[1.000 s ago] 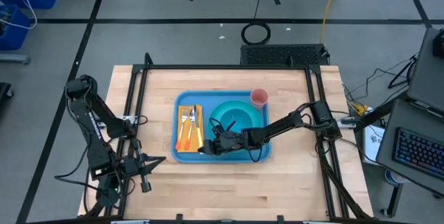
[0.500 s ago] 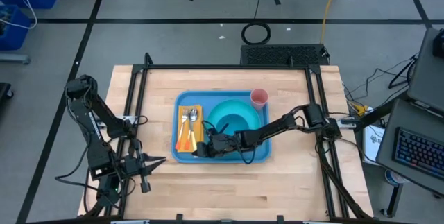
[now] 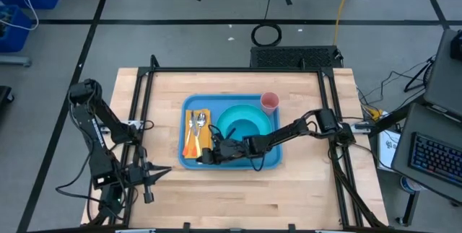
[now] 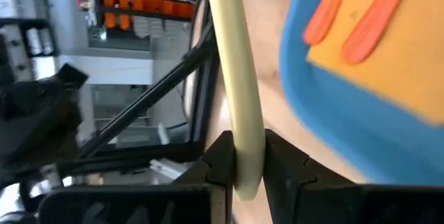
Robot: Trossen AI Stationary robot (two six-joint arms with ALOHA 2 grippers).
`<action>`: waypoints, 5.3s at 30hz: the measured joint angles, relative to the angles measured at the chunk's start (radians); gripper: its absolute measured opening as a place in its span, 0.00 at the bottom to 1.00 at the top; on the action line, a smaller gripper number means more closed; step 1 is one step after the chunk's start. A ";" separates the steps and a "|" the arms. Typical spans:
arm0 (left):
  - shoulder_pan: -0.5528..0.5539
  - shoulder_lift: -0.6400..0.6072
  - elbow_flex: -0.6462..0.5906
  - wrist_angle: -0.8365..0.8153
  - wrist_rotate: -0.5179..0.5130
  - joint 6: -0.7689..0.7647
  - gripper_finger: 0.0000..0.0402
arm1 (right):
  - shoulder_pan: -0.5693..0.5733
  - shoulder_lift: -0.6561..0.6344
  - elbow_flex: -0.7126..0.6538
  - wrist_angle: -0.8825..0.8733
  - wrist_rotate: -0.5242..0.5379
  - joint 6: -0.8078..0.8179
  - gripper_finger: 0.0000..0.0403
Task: Set up tray
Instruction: Put the yellow knife on the yellow table napkin
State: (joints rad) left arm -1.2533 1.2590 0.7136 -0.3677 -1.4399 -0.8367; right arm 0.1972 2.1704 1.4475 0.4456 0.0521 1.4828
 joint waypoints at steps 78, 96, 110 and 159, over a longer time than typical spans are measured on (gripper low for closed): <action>0.000 0.013 0.000 0.003 0.027 -0.018 0.09 | -0.018 -0.001 0.000 -0.113 -0.054 0.103 0.12; 0.000 0.027 0.000 0.004 0.029 -0.037 0.09 | -0.038 -0.001 0.000 -0.171 -0.037 0.055 0.11; 0.000 0.028 0.000 0.005 0.029 -0.039 0.09 | -0.046 -0.004 0.000 -0.175 -0.057 0.070 0.13; 0.114 0.016 0.000 0.597 0.055 0.437 0.09 | 0.169 -0.006 0.000 0.179 -0.052 -0.751 0.10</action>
State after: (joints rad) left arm -1.1390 1.2751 0.7132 0.2298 -1.3854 -0.3992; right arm 0.3658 2.1643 1.4479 0.6245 -0.0002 0.7314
